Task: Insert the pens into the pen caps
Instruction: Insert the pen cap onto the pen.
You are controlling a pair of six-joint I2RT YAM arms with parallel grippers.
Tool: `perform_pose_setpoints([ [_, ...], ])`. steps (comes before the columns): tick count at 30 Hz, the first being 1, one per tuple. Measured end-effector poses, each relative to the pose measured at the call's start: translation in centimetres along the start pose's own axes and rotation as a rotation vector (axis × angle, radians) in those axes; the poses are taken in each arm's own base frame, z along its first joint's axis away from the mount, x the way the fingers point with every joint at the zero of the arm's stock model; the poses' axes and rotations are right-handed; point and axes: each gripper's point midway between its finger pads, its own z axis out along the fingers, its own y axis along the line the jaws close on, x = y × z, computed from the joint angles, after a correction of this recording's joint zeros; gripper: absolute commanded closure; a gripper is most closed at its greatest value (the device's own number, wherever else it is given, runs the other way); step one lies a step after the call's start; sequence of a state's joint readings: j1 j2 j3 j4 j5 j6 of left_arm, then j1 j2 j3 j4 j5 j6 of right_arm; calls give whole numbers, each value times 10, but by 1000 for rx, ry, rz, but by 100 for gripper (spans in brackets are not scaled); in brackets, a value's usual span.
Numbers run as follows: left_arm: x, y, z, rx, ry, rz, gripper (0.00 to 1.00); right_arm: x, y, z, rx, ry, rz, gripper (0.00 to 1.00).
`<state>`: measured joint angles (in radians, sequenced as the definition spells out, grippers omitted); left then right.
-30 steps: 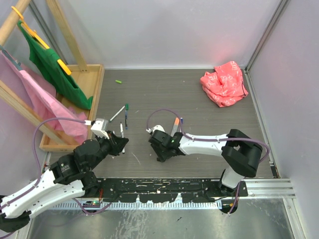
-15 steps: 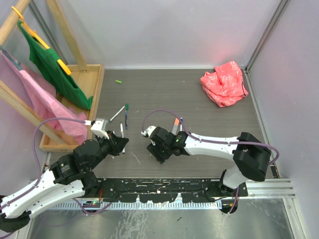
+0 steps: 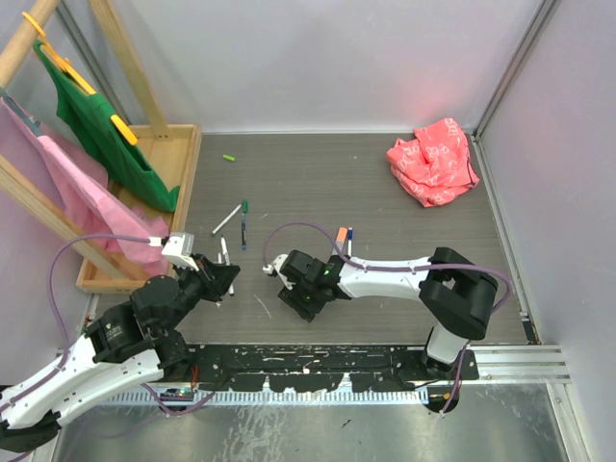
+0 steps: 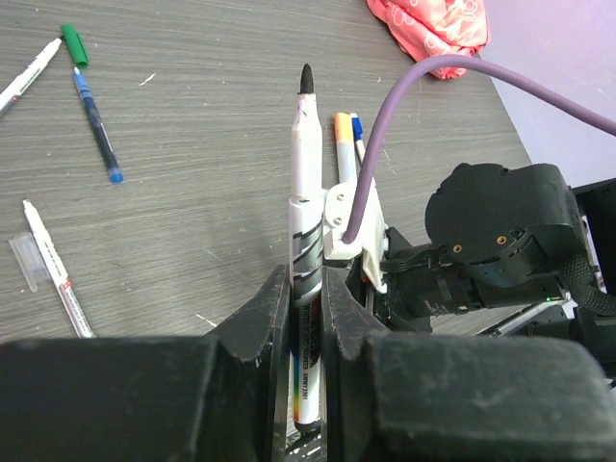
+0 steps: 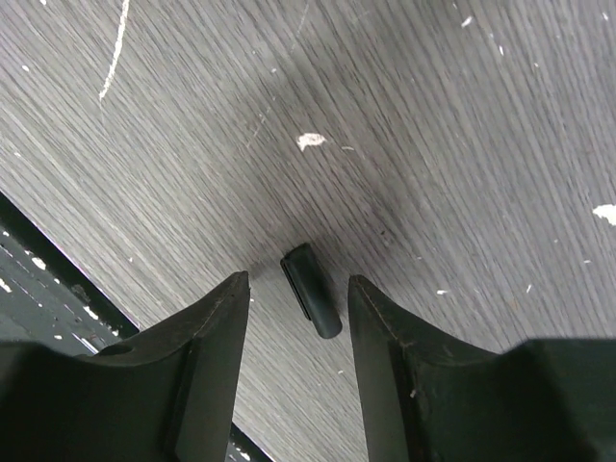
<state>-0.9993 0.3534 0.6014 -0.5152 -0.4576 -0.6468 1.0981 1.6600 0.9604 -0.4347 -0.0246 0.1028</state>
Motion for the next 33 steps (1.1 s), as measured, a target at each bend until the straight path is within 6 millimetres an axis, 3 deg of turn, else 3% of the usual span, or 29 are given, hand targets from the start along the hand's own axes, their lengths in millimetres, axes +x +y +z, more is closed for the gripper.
perform_pose_setpoints([
  [6,-1,4,-1,-14,-5,2,100,-5,4,7,21,17,-25,56],
  [17,1,6,-2,-21,-2,6,100,-2,-4,6,105,52,-42,58],
  [24,0,5,-2,-21,-2,5,100,-2,-4,6,105,53,-38,66],
  [33,-2,6,-5,-14,-13,-1,100,0,-5,5,120,59,-15,91],
])
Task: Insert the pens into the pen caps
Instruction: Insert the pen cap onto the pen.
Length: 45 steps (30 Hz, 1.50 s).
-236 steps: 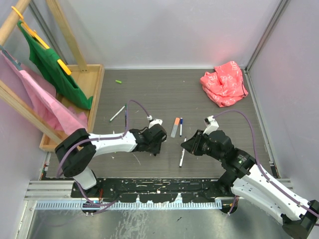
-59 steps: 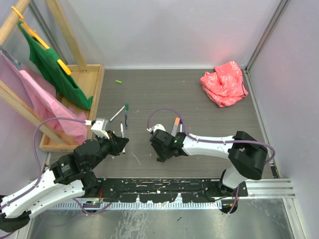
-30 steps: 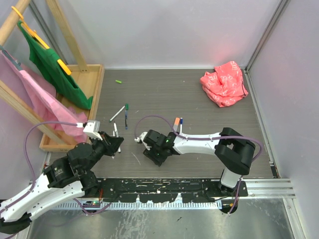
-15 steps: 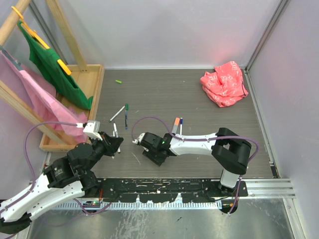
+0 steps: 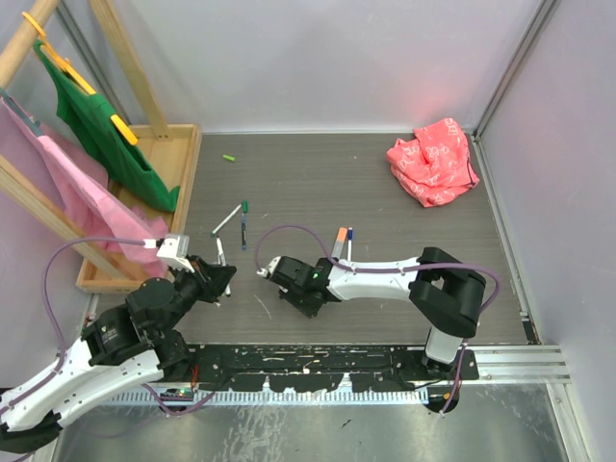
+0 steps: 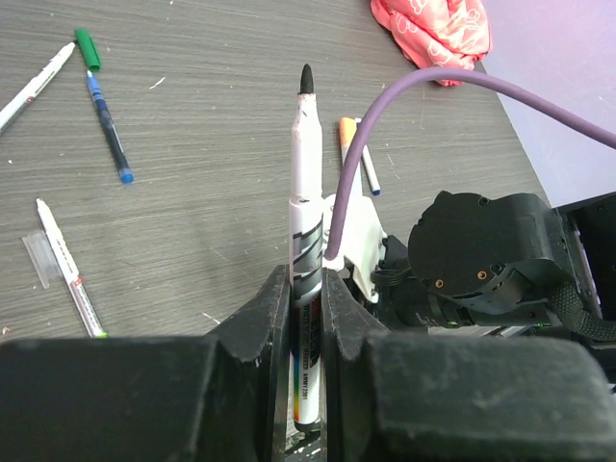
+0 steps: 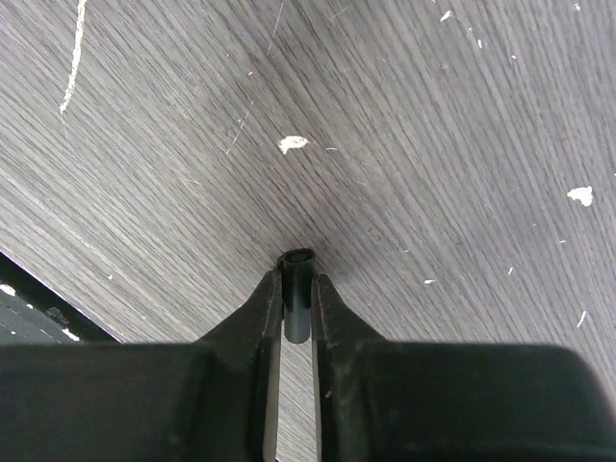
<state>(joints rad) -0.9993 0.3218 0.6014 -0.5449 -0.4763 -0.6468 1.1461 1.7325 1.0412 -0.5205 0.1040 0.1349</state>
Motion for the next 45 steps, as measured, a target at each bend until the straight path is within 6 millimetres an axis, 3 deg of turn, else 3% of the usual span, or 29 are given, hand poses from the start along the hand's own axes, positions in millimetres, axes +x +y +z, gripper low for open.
perform_pose_setpoints([
  [3,-1,0,-1,4,-6,-4,100,-1,-1,-2,9,-5,11,100],
  [8,-1,-2,-1,10,-2,-4,100,2,-12,-7,48,-18,66,100],
  [12,3,-12,4,44,23,-1,100,-2,-33,-30,105,-100,146,100],
  [20,14,-37,19,122,86,17,100,-61,-80,-131,99,-544,372,100],
  [25,18,-45,23,149,106,21,100,-67,-114,-179,90,-757,546,100],
  [35,13,-93,36,303,171,93,100,-88,-132,-271,47,-1099,773,100],
  [45,12,-144,49,475,240,165,100,-95,-129,-353,-110,-1427,833,100],
])
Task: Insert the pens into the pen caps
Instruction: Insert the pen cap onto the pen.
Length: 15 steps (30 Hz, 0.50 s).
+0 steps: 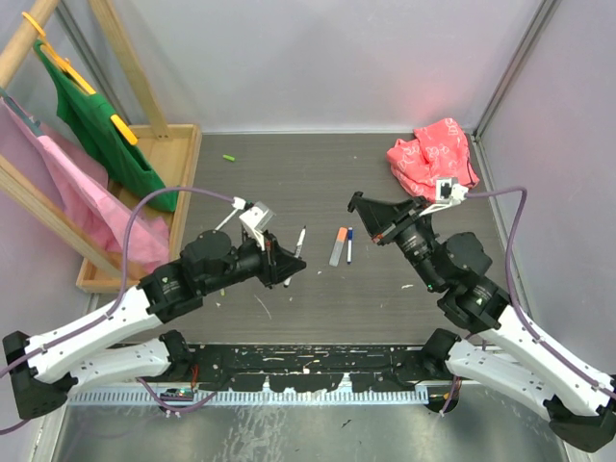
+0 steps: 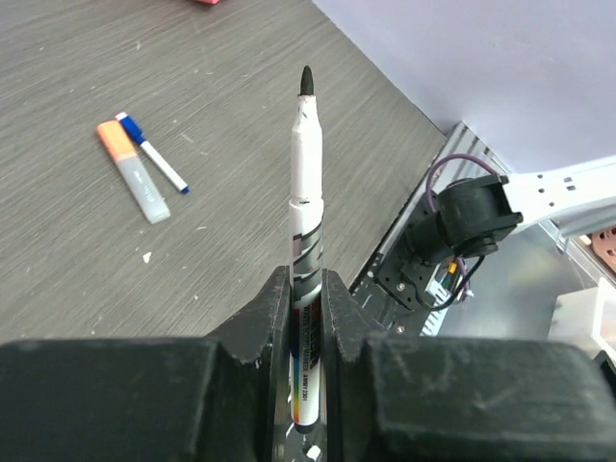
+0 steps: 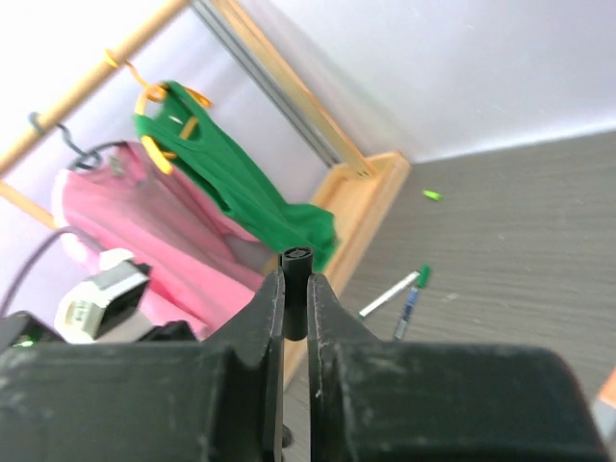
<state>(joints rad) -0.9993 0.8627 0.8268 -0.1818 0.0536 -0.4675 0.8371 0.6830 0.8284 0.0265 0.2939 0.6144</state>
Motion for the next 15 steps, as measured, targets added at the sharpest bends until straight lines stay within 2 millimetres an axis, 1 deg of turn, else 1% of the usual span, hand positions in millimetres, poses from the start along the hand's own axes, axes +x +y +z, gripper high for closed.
perform_pose_setpoints([
  [2,-4,-6,4,26,3,14,100,-7,10,-1,-51,-31,30,100],
  [4,-9,-14,8,59,6,23,100,-8,19,-1,-103,-42,49,100],
  [10,-13,-28,15,129,17,46,100,5,33,3,-191,-3,69,100],
  [15,-12,-33,15,162,23,51,100,16,37,7,-215,37,69,100],
])
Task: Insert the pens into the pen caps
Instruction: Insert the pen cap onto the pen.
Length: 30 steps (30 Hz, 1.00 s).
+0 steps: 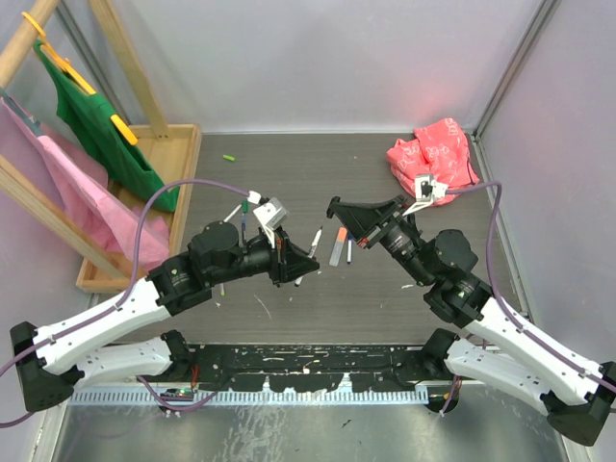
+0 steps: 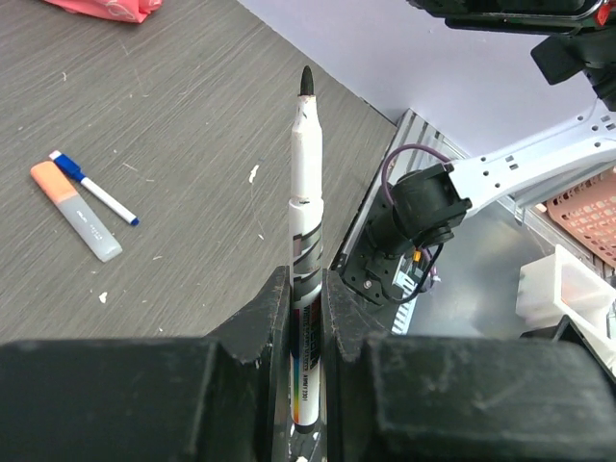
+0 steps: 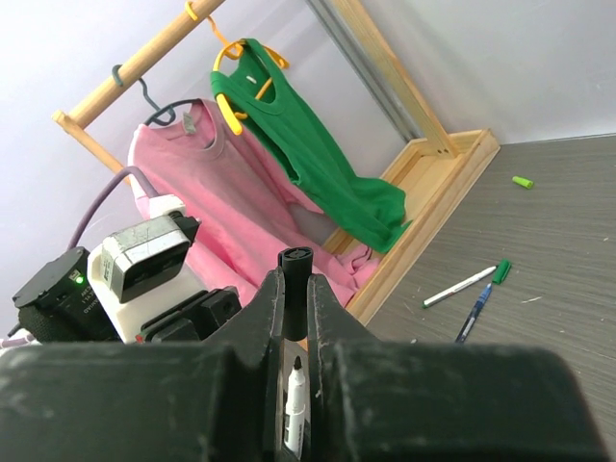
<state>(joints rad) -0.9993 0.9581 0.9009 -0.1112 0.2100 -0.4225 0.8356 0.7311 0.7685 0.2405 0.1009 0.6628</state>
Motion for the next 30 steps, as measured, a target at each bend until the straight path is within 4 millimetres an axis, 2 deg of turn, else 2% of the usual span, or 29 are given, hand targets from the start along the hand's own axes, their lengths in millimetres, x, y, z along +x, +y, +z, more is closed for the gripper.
perform_pose_setpoints([
  [9,-1,-3,0,16,-1,10,100,4,8,2,-40,17,22,100],
  [21,-6,-6,-4,24,-21,23,100,7,10,2,-54,33,27,100],
  [30,-8,-7,-6,27,-27,24,100,17,7,6,-52,66,32,100],
])
